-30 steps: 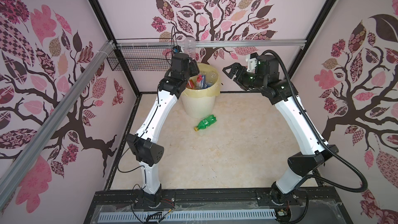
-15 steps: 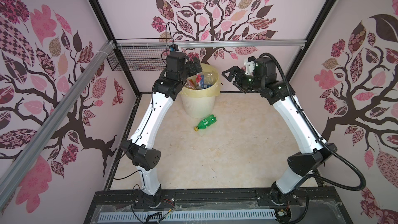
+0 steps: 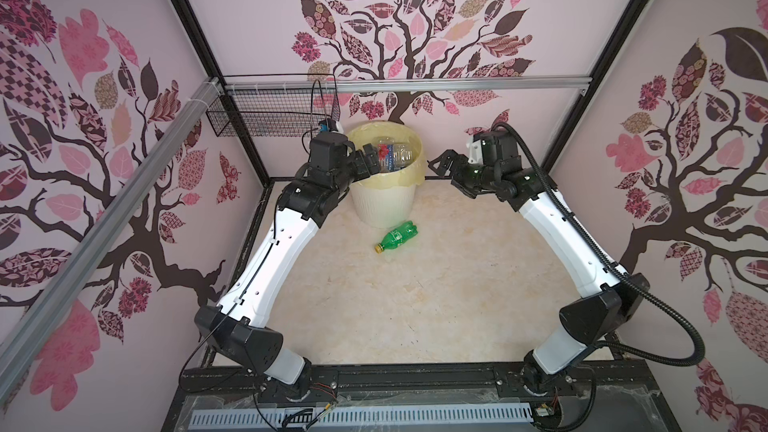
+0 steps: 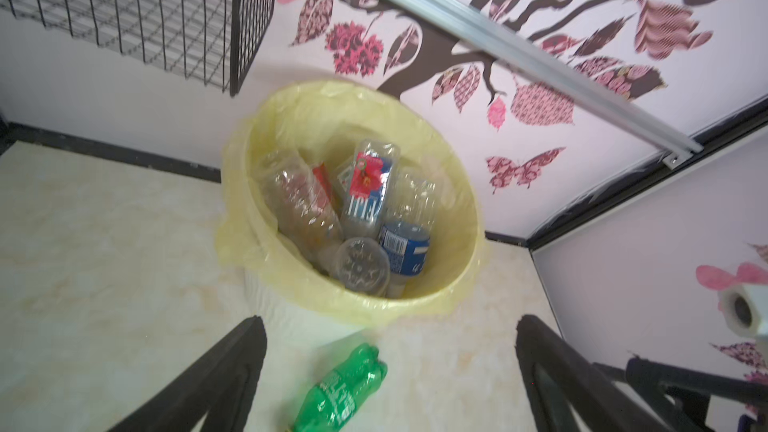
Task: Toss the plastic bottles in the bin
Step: 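Lower the left gripper onto the green bottle's yellow cap and close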
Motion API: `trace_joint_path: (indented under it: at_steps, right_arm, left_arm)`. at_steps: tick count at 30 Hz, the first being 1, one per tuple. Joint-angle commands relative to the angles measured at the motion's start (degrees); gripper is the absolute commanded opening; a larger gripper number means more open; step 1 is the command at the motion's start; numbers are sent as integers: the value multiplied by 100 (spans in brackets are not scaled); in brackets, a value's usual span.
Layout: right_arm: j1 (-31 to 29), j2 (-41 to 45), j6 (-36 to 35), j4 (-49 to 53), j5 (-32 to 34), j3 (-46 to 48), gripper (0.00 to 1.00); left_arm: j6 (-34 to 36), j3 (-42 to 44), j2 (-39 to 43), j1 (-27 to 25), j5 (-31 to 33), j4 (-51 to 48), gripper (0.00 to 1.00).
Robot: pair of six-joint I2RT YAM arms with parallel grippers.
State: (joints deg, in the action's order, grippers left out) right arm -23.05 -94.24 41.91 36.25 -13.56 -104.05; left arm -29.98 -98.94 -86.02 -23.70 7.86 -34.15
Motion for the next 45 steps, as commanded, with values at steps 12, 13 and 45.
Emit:
trace_joint_path:
  at_steps: [12,13,45]
  right_arm:
    - [-112,868,-302,170,104,1433,100]
    - [-112,900,-298,172,55,1498,100]
    - [559,603,-77,73,-1023,1859,100]
  left_arm:
    - [590,2585,636,-63,-685,-99,97]
    - [699,2636,552,-84,-664,-95,97]
    - [3062,1835,-2575,-1084,718,972,97]
